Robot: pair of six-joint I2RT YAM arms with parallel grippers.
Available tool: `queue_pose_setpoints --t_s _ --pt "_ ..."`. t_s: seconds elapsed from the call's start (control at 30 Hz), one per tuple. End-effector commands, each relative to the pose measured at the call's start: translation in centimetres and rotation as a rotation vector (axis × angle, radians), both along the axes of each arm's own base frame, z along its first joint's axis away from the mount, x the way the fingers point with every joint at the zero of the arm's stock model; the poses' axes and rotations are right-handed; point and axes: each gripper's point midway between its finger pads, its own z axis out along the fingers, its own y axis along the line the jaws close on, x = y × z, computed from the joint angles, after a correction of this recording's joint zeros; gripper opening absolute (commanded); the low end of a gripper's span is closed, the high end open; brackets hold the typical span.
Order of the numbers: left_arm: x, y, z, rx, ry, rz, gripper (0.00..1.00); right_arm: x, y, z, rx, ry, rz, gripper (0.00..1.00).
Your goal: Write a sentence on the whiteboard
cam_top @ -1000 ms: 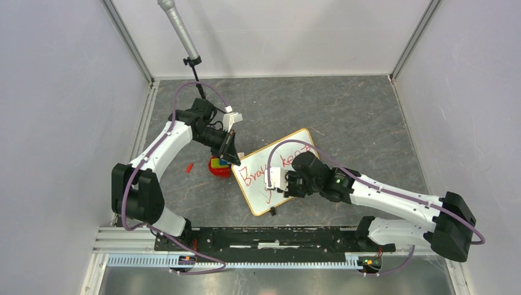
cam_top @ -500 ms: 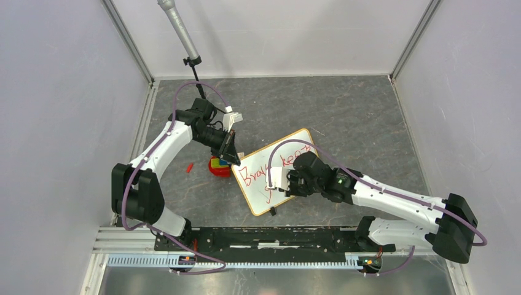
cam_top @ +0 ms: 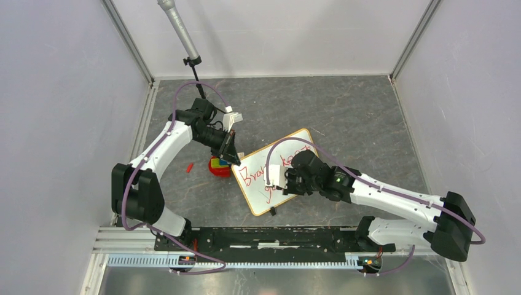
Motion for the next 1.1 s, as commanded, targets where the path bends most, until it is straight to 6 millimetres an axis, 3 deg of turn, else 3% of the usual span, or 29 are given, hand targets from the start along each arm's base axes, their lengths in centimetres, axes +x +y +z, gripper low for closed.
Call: queue_pose_setpoints --t_s 0.0,0.4,0.8,1.07 --pt "1.2 0.5 -0.9 0.046 -0.057 0.003 0.02 0.0 1.4 1.4 0.048 -0.010 0.020 0.00" --pt "1.1 0.4 -0.8 0.040 -0.055 0.003 0.02 0.0 -0.7 2.1 0.089 0.002 -0.007 0.00" --pt "1.2 0.5 -0.8 0.042 -0.061 0.002 0.02 0.8 -1.1 0.2 0.029 0.005 -0.047 0.00" --pt "1.2 0.4 -1.0 0.043 -0.059 -0.001 0.02 2.1 -2.3 0.0 0.002 -0.040 -0.127 0.00"
